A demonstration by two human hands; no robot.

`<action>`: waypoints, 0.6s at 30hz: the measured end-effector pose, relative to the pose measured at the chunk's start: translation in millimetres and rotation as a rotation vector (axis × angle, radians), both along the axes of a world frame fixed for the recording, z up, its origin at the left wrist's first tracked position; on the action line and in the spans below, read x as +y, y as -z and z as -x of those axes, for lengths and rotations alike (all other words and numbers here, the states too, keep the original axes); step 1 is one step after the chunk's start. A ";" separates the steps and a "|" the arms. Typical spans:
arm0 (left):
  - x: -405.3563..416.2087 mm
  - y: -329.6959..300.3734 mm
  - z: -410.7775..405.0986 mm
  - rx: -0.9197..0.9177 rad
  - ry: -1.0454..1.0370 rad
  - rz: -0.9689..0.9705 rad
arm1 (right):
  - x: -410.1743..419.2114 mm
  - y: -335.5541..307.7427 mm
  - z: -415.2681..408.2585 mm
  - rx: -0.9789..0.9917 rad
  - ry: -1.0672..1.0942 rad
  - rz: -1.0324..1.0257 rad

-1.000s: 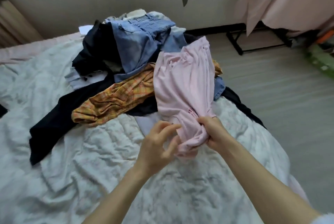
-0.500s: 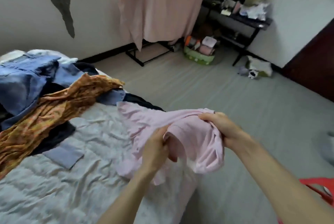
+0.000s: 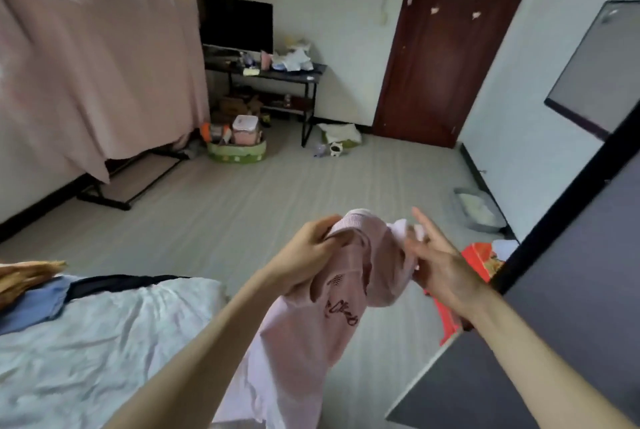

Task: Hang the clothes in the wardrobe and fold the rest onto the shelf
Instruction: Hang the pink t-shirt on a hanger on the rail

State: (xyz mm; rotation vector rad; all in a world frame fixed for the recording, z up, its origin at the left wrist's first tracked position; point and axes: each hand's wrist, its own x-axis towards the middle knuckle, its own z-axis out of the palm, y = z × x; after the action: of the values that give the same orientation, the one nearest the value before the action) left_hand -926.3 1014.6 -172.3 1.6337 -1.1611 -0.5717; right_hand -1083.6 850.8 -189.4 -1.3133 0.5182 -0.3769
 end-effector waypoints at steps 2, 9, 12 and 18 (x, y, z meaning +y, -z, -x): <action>-24.7 -6.8 23.4 0.061 0.041 0.026 | 4.2 1.0 22.1 0.045 -0.058 0.263; -84.6 -12.9 86.9 0.284 0.090 0.026 | -5.4 6.0 85.8 0.232 0.050 0.942; -95.9 -4.5 94.7 0.093 0.073 -0.036 | -27.4 9.3 126.7 0.350 0.157 0.892; -115.6 13.4 110.2 -0.084 0.277 -0.183 | -53.1 -1.1 182.1 0.555 -0.028 0.776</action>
State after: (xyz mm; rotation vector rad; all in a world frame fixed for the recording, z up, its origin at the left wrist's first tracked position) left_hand -1036.5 899.0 -185.6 1.6741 -1.4461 -0.8123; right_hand -1265.7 797.7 -188.4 -2.1997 0.8617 -0.1820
